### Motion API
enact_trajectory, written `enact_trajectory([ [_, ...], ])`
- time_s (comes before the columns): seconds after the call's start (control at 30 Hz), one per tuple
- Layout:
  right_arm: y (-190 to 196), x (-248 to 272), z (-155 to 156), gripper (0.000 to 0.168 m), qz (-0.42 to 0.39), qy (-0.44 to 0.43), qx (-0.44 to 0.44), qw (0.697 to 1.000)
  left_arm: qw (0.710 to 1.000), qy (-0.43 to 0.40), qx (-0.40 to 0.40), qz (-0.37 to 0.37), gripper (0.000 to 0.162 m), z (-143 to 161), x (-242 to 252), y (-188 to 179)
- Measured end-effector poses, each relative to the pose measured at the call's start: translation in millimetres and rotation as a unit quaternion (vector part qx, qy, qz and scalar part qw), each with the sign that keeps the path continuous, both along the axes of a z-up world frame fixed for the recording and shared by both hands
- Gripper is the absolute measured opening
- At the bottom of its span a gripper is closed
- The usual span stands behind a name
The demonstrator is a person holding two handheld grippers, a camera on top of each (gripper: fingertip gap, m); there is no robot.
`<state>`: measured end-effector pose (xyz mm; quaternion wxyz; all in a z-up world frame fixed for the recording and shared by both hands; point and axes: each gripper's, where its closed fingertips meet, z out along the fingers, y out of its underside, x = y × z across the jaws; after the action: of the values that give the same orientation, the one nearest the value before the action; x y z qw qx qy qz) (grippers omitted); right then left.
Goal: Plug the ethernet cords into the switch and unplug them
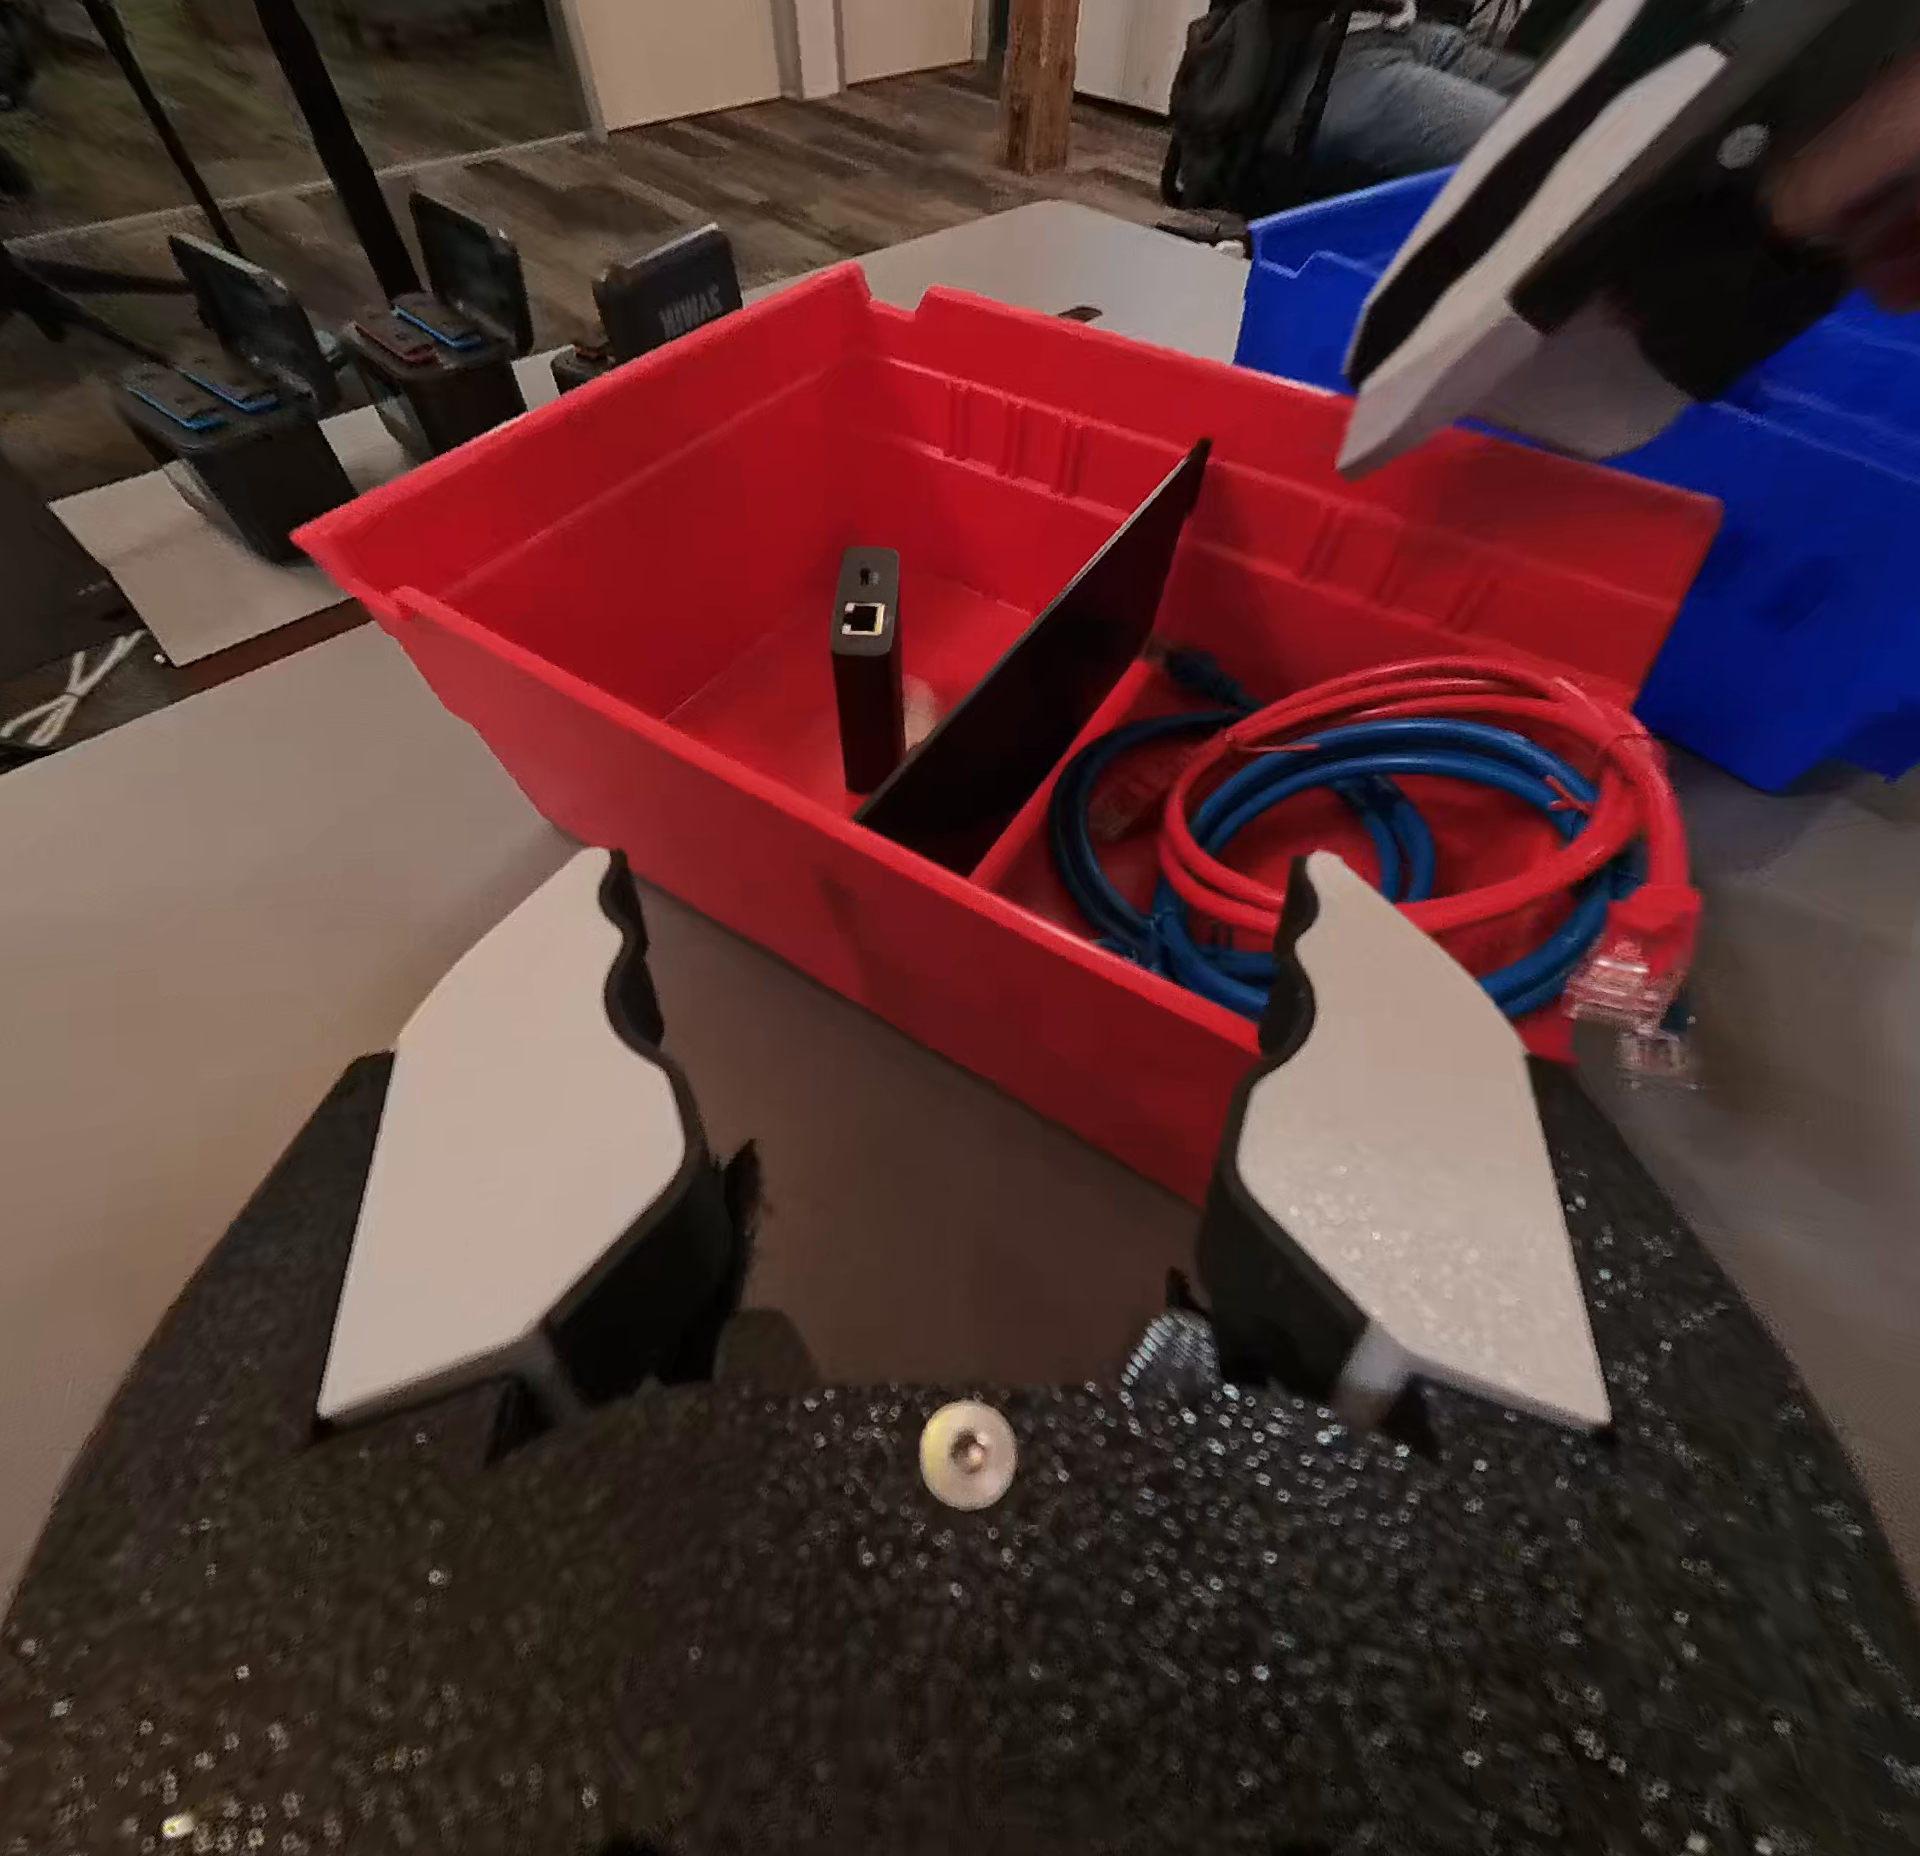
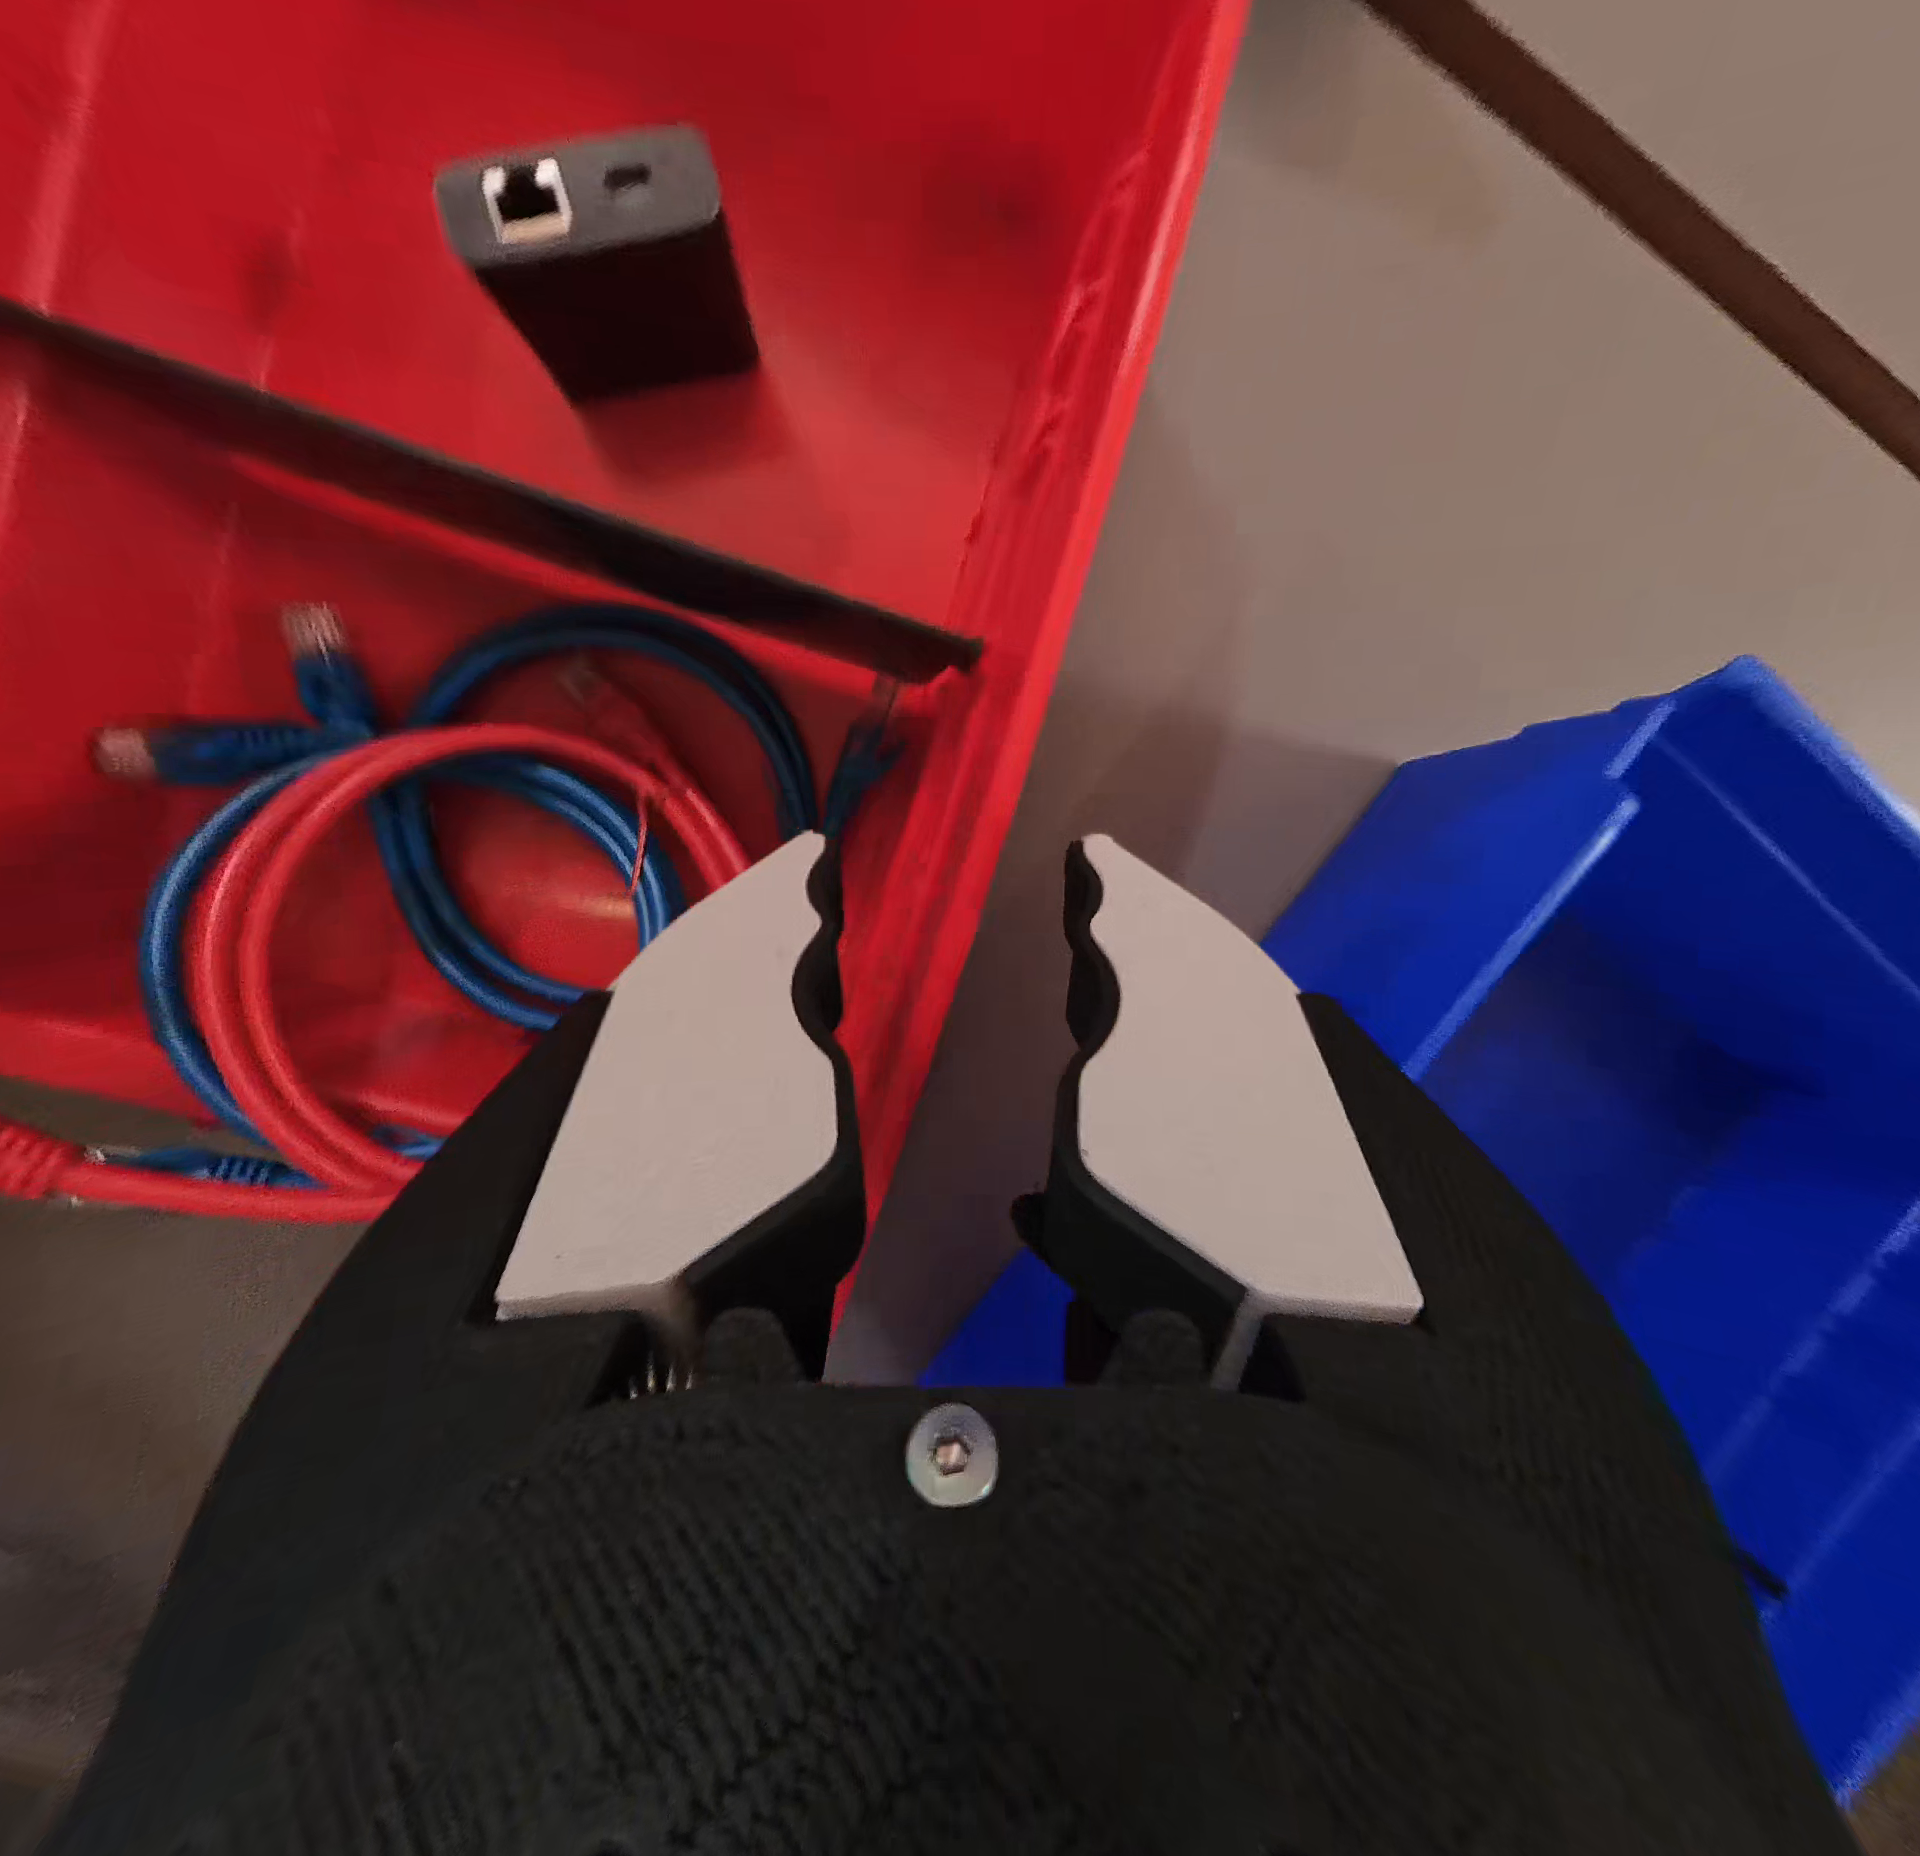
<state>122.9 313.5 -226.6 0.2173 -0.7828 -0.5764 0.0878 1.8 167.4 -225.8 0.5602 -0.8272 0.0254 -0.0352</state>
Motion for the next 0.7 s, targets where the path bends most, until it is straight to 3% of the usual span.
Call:
enact_trajectory([
  [0.07, -10, 3, -8, 0.036, 0.018, -0.019, -0.003, 1.000, 1.000, 0.011, -0.007, 0.006, 0.111, -4, -2, -1],
  [0.2, -5, 0, -8, 0.023, 0.026, -0.048, 0.073, 0.996, 1.000, 0.014, -0.002, 0.015, 0.105, -4, -9, -8],
  [0.33, -23, -19, -8, 0.020, 0.051, -0.031, 0.085, 0.995, 0.999, 0.031, 0.005, 0.042, 0.092, -2, -34, -22],
  [0.47, -56, -50, -9, 0.028, 0.082, 0.014, 0.066, 0.994, 0.997, 0.005, 0.011, 0.071, 0.069, 1, -69, -43],
  [0.7, -94, -83, -10, 0.035, 0.134, 0.045, 0.083, 0.986, 0.992, -0.032, 0.024, 0.117, 0.065, 1, -119, -72],
])
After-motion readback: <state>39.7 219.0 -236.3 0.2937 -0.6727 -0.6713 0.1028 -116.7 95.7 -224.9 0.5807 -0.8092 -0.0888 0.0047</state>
